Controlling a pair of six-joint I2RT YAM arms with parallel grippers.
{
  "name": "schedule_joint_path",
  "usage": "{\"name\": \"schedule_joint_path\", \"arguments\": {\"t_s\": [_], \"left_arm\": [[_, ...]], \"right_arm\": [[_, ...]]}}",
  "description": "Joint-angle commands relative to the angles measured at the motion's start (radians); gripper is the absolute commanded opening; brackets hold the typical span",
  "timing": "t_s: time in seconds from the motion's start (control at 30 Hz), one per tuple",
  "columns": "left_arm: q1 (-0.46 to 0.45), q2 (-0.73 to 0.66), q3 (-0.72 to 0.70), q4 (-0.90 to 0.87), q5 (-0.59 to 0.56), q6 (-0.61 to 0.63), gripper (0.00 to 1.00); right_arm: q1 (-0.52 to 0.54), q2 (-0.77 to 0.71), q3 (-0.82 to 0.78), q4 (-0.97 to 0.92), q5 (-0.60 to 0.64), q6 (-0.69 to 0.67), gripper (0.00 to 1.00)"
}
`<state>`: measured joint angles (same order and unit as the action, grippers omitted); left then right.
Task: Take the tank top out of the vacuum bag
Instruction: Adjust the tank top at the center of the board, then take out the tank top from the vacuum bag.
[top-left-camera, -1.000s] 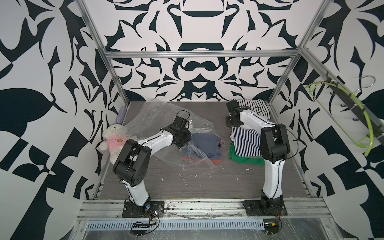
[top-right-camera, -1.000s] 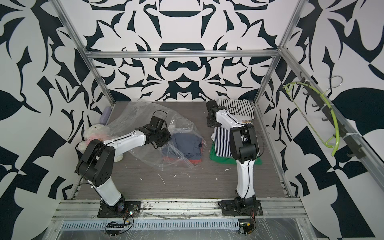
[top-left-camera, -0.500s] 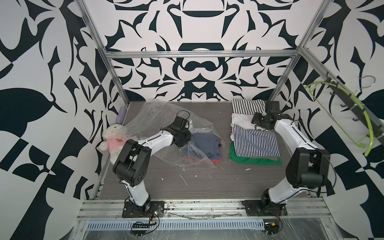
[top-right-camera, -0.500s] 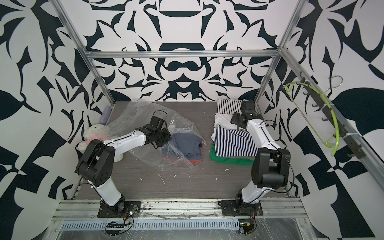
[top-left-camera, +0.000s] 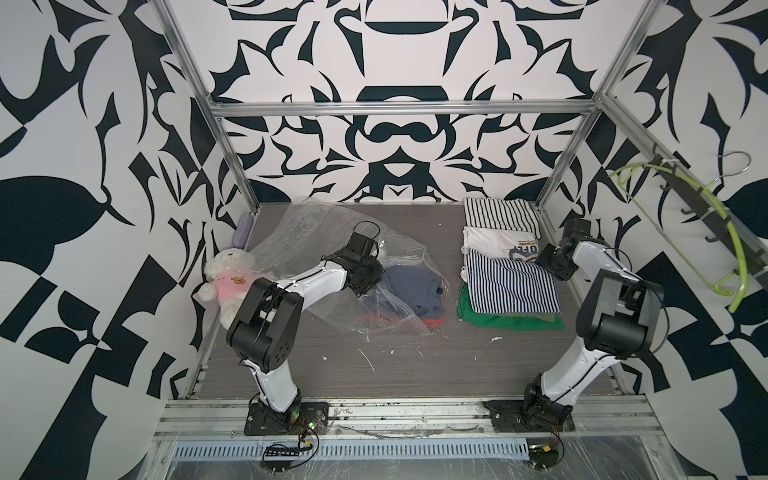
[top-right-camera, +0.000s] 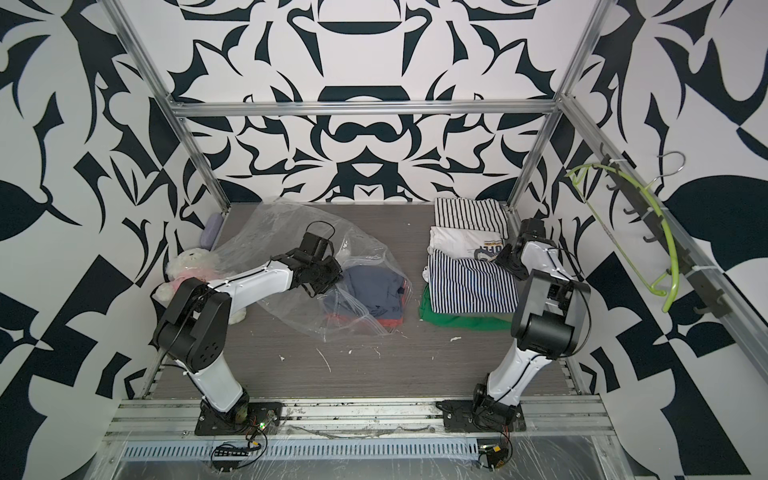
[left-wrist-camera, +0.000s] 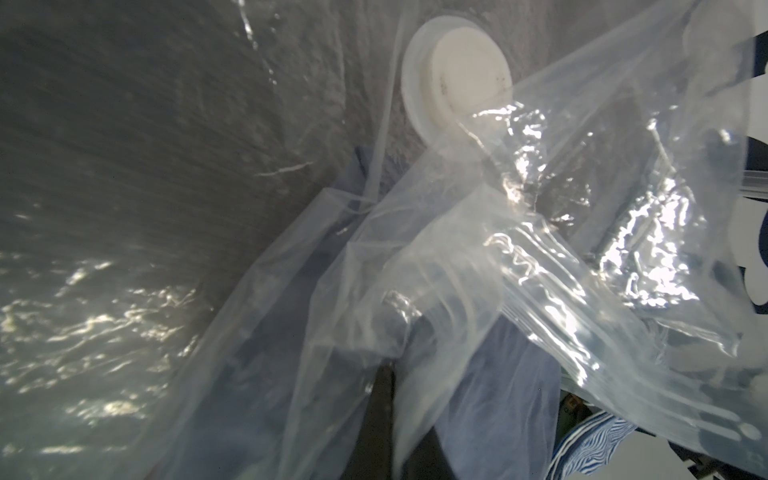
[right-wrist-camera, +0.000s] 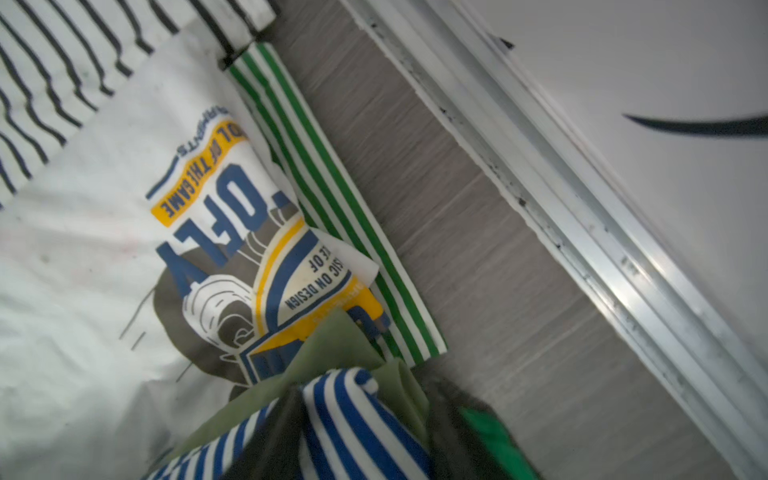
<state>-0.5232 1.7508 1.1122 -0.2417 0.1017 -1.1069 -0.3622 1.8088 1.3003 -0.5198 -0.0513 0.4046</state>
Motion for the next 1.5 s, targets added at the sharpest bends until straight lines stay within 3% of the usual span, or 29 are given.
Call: {"name": "schedule_joint_path", "arguments": {"t_s": [0.0,0.03,0.2,0.37,0.53,0.6,0.67,0.83,1.03,1.17,1.33,1.47], "left_arm": [[0.0,0.011,-0.002,-0.029,-0.006,0.008,0.0],[0.0,0.008,-0.002,-0.033,-0.008,0.009,0.0],[0.0,0.0,0.001,-0.046,-0.013,0.014,0.0],[0.0,0.002,0.005,-0.044,-0.015,0.013,0.0],[0.001,0.003,0.013,-0.046,-0.01,0.015,0.0],[0.0,-0.002,0.011,-0.05,-0.015,0.018,0.0],[0.0,-0.005,0.011,-0.05,-0.018,0.02,0.0],[0.0,-0.015,0.007,-0.048,-0.018,0.028,0.0],[0.0,-0.042,0.024,-0.074,-0.036,0.083,0.0],[-0.001,-0.005,0.067,-0.112,-0.01,0.117,0.0],[-0.008,0.041,0.097,-0.116,0.039,0.133,0.0],[-0.025,0.097,0.135,-0.161,0.061,0.162,0.0]], "right_arm": [[0.005,-0.034,0.05,-0.012,-0.015,-0.013,0.08],[0.004,-0.044,0.046,-0.006,-0.002,-0.017,0.0],[0.001,-0.146,-0.027,0.106,0.134,-0.02,0.0],[-0.011,-0.155,-0.065,0.179,0.139,0.009,0.0],[-0.012,-0.084,-0.03,0.148,0.07,-0.001,0.56],[-0.012,-0.114,-0.044,0.152,0.057,-0.009,0.68],[-0.006,-0.16,-0.06,0.141,0.059,-0.028,0.73],[0.078,-0.285,-0.122,0.126,0.043,-0.094,0.73],[0.31,-0.381,-0.159,0.084,-0.03,-0.109,0.71],[0.468,-0.365,-0.163,0.047,-0.139,0.008,0.69],[0.598,-0.32,-0.224,0.1,-0.323,0.242,0.68],[0.676,-0.282,-0.248,0.122,-0.391,0.359,0.68]]}}
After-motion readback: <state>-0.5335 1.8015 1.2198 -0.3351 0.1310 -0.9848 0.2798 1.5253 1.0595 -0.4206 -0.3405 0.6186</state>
